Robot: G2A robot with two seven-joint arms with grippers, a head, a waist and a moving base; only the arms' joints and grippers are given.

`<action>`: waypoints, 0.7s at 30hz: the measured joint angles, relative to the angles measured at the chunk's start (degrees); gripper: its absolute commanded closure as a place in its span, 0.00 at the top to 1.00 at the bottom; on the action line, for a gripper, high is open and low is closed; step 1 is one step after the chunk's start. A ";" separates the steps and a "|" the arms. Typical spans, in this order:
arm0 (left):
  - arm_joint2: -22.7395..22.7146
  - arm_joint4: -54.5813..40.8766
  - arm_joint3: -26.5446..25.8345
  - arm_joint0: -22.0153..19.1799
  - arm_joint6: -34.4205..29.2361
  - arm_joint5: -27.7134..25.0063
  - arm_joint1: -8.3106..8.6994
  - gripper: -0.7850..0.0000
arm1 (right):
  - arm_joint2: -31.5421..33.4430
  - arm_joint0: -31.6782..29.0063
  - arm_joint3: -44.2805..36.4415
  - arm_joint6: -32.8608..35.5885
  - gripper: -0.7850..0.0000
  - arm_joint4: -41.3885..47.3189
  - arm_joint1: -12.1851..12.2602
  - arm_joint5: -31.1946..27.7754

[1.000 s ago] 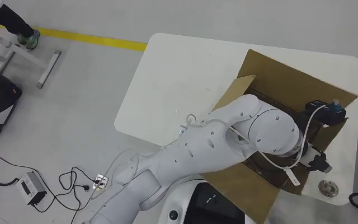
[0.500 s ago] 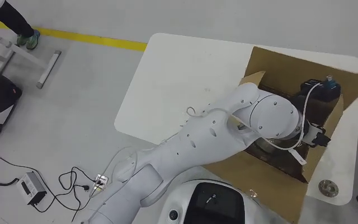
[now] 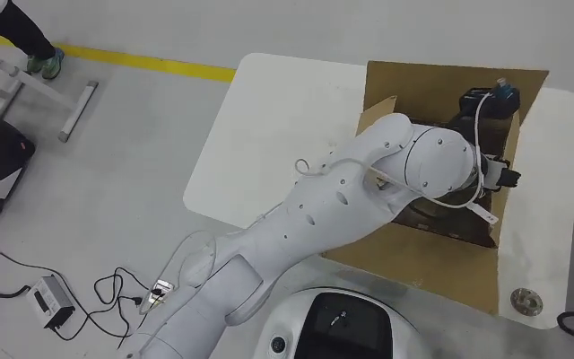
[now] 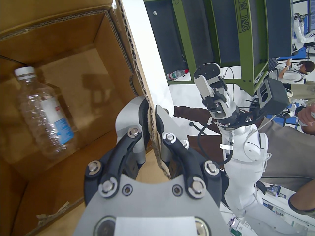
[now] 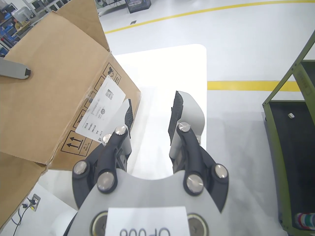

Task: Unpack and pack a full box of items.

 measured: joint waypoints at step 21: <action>-1.57 -3.75 -3.39 -1.34 -2.11 -11.15 -0.25 1.00 | 5.48 5.09 -3.49 3.70 1.00 9.01 0.68 3.27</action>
